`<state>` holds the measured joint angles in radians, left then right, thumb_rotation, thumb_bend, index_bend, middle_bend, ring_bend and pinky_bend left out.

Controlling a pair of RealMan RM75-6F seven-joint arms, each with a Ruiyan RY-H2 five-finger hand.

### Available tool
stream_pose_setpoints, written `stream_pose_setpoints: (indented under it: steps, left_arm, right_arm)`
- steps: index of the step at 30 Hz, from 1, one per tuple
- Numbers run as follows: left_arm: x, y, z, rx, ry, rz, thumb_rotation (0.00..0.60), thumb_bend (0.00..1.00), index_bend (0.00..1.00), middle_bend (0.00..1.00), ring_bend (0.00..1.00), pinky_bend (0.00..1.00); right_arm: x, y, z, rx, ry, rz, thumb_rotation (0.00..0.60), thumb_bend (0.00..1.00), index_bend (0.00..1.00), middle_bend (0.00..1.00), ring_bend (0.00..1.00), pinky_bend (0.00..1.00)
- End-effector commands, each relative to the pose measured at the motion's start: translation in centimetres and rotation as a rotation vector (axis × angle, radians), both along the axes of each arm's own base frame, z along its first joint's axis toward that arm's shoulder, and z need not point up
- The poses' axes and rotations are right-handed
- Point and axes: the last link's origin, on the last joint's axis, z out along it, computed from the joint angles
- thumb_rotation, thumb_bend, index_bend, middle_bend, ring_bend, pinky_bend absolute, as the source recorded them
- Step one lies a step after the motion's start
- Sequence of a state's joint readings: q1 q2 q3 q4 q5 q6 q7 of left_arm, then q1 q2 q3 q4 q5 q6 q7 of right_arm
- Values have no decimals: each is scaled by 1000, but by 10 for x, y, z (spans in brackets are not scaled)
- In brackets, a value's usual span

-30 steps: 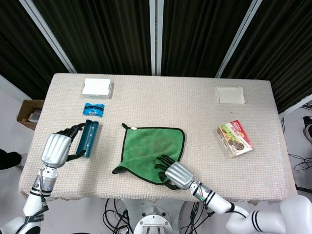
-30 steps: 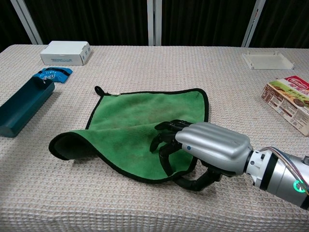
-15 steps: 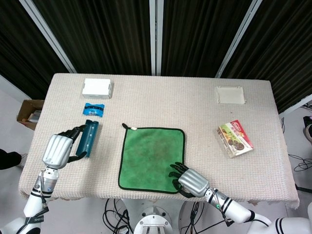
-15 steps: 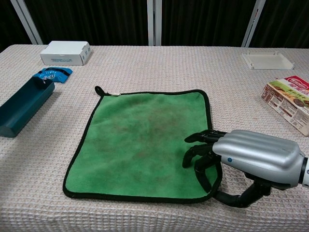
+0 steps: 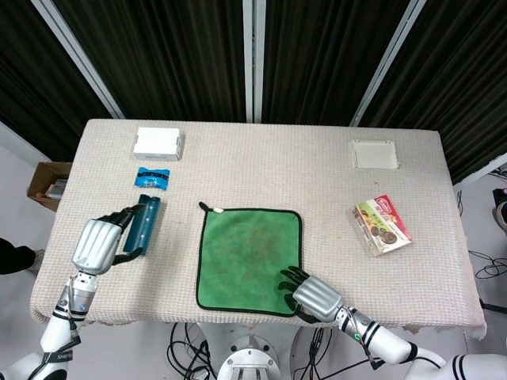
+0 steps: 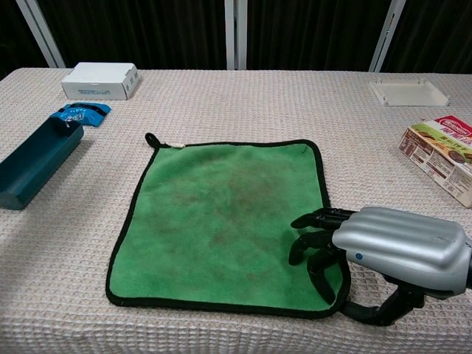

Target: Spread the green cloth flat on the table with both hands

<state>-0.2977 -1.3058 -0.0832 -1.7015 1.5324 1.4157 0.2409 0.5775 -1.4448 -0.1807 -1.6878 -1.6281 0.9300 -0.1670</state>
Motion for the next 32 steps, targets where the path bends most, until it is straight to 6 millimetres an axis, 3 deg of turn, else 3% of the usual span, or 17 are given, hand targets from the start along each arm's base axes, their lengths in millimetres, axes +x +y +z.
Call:
stream_pose_setpoints:
  steps: [1,3,6,10,15,19,21,32]
  left_arm:
    - [-2,2,3,11,4,10,600,0,188,322,475,642]
    - [-6,3,8,26,12,24,600,0,187,322,468,633]
    - [-18,6,16,61,25,66,600,0,185,315,449,575]
    - [-42,10,30,134,40,140,600,0,185,310,434,524]
    - [-76,12,45,223,128,187,600,0,186,306,399,444]
    - [-103,4,47,191,167,203,600,0,191,246,210,215]
    - [-110,-4,46,162,167,205,600,0,189,205,144,157]
    - [-105,-78,47,112,87,254,600,0,182,193,144,158]
  right_arm:
    - [4,0,7,-22,-28,0,600,159,285,138,0,0]
    - [7,-2,17,-52,-60,-5,600,89,110,96,0,0]
    - [8,-6,43,-146,-115,-14,600,71,11,75,0,0]
    - [-7,-19,91,-361,-128,-66,600,103,0,78,0,0]
    - [-43,-34,141,-630,-64,-262,600,244,19,87,0,0]
    - [-80,-37,171,-749,-43,-431,600,290,35,85,0,0]
    - [-92,-32,178,-772,-45,-472,600,293,35,83,0,0]
    - [-118,22,191,-810,-144,-512,600,292,36,79,0,0]
